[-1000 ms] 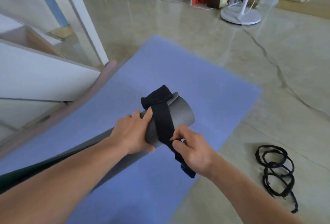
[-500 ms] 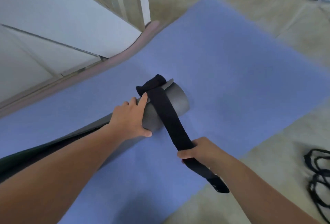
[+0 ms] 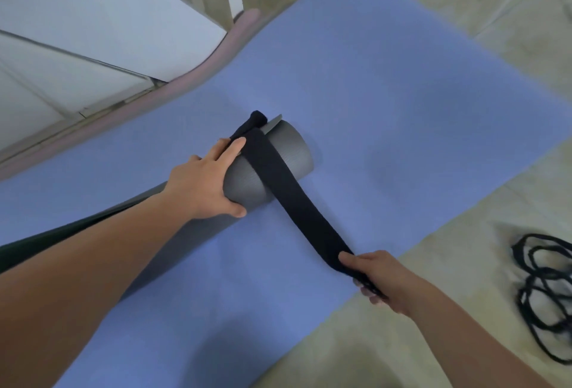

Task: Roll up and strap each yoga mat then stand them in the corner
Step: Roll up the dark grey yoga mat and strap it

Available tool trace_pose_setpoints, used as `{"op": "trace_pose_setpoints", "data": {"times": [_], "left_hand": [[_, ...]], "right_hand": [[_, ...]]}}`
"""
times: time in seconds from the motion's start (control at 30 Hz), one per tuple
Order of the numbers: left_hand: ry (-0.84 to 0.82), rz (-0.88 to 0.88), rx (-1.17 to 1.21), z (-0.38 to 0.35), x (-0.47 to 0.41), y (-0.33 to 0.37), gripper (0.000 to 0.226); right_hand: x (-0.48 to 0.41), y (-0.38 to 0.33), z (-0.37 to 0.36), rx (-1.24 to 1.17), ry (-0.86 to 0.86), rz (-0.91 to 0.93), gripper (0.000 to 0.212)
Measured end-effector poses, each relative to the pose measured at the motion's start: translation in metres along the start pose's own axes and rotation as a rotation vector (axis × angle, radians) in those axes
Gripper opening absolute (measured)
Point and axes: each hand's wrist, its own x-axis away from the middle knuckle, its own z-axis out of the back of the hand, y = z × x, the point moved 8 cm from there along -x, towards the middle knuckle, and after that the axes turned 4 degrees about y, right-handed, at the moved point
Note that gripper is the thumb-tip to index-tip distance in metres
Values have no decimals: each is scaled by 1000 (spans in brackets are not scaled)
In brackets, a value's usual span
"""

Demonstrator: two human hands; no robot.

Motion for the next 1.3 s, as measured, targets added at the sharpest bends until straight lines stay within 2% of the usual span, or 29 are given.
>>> {"op": "trace_pose_setpoints", "data": {"times": [0.07, 0.13, 0.2, 0.3, 0.43, 0.63, 0.8, 0.97, 1.07, 1.17, 1.3], "left_hand": [[-7, 8, 9, 0, -1, -2, 134], [-5, 3, 4, 0, 0, -1, 134], [2, 8, -24, -2, 2, -1, 136], [-14, 38, -68, -6, 4, -2, 138], [-30, 0, -83, -3, 1, -3, 135], [0, -7, -121, 19, 2, -16, 133], [-3, -52, -221, 21, 8, -24, 131], [-20, -43, -242, 1, 16, -34, 132], [-3, -31, -225, -3, 16, -36, 135], [-6, -16, -213, -1, 13, -39, 138], [-27, 13, -205, -1, 13, -40, 139]], "right_hand": [[-1, 3, 5, -124, 9, 16, 32], [0, 3, 8, -235, -1, 45, 18], [2, 7, 12, -272, 39, 52, 11], [1, 12, 25, -273, 174, 84, 18], [3, 7, 33, -329, 258, 120, 23], [-1, -6, 32, -415, 274, 178, 15], [-4, -23, 22, -434, 215, 217, 23], [-2, -27, 36, -402, 391, 213, 13], [1, -47, 49, -450, 478, 261, 11], [13, -84, 56, -506, 496, 340, 9], [48, -158, 39, -357, 415, 550, 5]]}}
